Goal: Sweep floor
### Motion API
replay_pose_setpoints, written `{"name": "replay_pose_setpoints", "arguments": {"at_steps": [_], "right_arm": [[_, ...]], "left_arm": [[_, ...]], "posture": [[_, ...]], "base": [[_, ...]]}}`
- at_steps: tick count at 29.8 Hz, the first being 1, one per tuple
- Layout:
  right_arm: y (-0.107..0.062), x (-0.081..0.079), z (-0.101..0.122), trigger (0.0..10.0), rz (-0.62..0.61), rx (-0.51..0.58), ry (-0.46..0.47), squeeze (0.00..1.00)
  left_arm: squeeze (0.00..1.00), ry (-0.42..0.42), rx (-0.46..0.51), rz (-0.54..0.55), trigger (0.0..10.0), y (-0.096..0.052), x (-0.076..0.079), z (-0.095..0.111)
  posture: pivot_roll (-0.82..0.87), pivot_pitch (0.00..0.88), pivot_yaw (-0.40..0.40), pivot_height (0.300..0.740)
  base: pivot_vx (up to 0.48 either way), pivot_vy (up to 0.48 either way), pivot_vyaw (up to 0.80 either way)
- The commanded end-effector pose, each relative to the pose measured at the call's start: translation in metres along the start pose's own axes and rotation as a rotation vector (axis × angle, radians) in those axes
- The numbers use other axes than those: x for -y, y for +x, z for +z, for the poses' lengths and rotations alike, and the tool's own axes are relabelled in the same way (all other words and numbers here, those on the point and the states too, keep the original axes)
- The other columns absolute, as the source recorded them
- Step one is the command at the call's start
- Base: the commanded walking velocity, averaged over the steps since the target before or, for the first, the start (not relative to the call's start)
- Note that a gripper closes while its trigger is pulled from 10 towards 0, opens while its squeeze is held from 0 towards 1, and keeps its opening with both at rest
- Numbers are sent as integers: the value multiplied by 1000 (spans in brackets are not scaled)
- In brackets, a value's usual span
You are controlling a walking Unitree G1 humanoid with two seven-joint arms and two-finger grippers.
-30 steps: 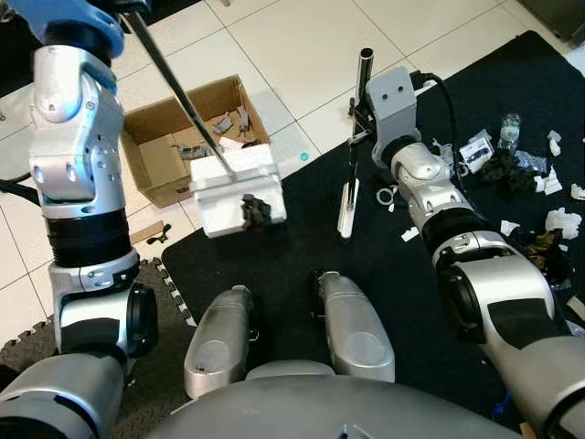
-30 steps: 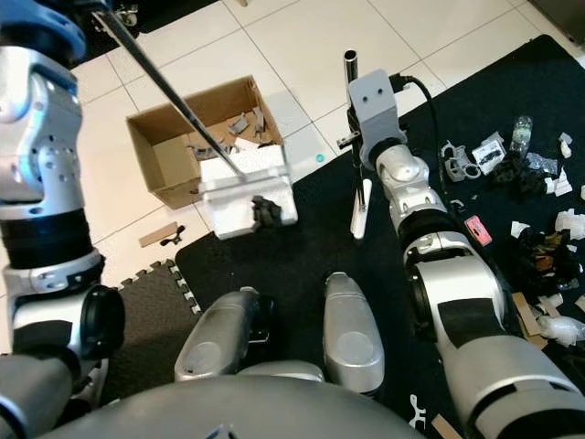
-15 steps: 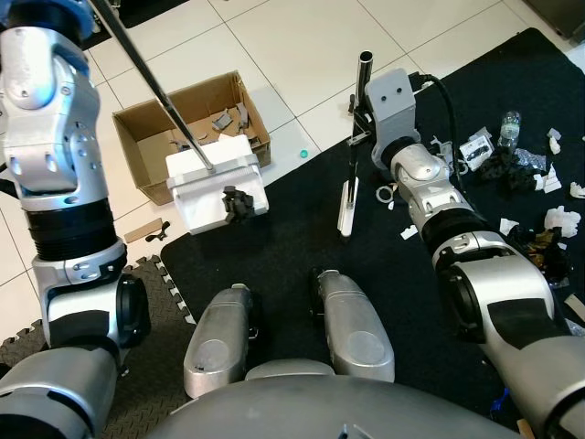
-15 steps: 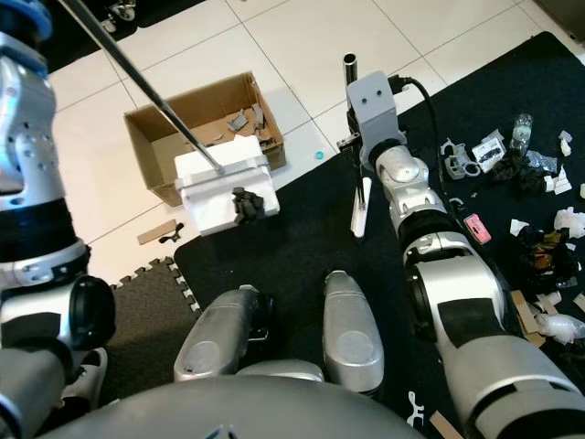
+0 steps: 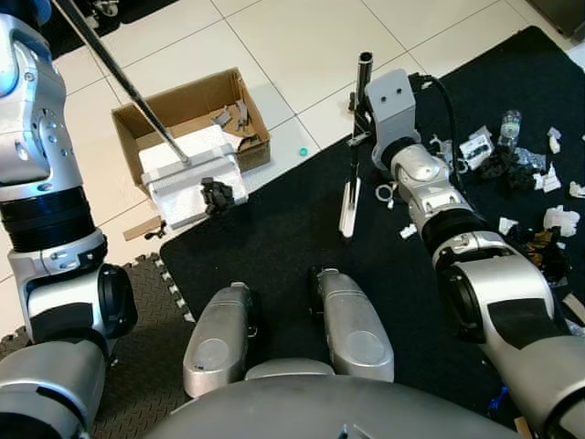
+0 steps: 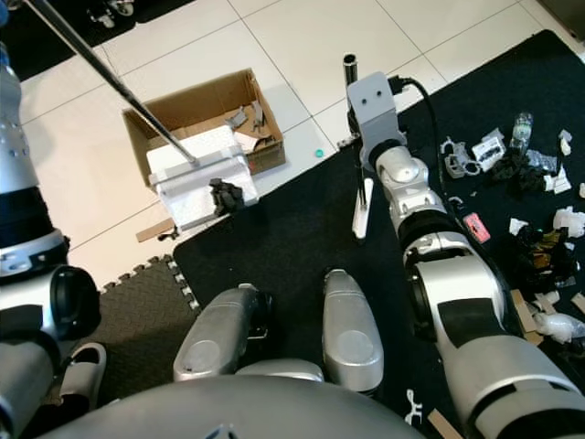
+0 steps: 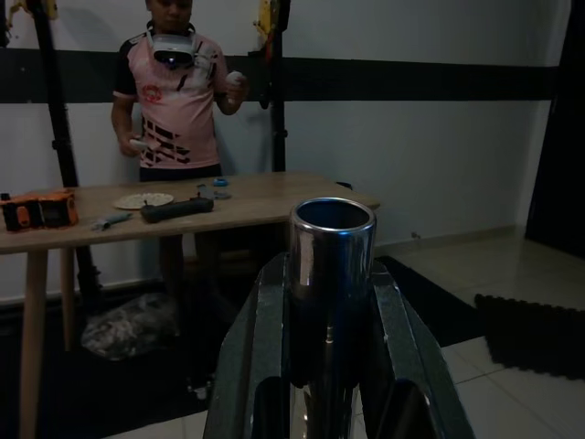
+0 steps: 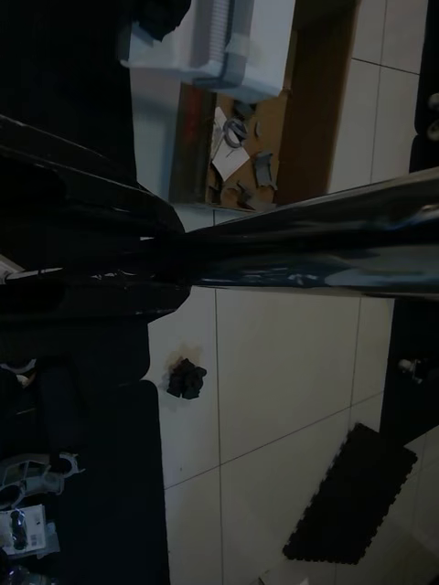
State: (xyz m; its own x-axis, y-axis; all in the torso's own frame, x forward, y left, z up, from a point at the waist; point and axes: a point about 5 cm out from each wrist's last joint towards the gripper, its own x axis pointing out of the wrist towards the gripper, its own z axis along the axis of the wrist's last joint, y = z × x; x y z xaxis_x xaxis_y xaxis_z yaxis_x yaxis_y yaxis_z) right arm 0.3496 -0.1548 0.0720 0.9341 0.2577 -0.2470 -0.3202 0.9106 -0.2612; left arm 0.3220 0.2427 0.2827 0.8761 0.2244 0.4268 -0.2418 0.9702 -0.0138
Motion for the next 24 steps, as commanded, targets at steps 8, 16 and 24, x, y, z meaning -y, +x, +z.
{"name": "replay_pose_setpoints", "arguments": {"at_steps": [8,16,24], "right_arm": [[0,1,2,10000,-3,18,-12,0],[0,1,1,10000,-1,14,-16,0],[0,1,1,10000,1,12,-18,0]], "left_arm": [[0,62,104,64,10000,8,-19,20],[0,90,113,101,10000,10,-30,21],[0,120,114,141,10000,12,-39,22]], "posture": [[-24,89,-4,740],[-25,86,-5,740],[-25,82,-6,740]], "base": [[0,0,0],[0,0,0],[0,0,0]]}}
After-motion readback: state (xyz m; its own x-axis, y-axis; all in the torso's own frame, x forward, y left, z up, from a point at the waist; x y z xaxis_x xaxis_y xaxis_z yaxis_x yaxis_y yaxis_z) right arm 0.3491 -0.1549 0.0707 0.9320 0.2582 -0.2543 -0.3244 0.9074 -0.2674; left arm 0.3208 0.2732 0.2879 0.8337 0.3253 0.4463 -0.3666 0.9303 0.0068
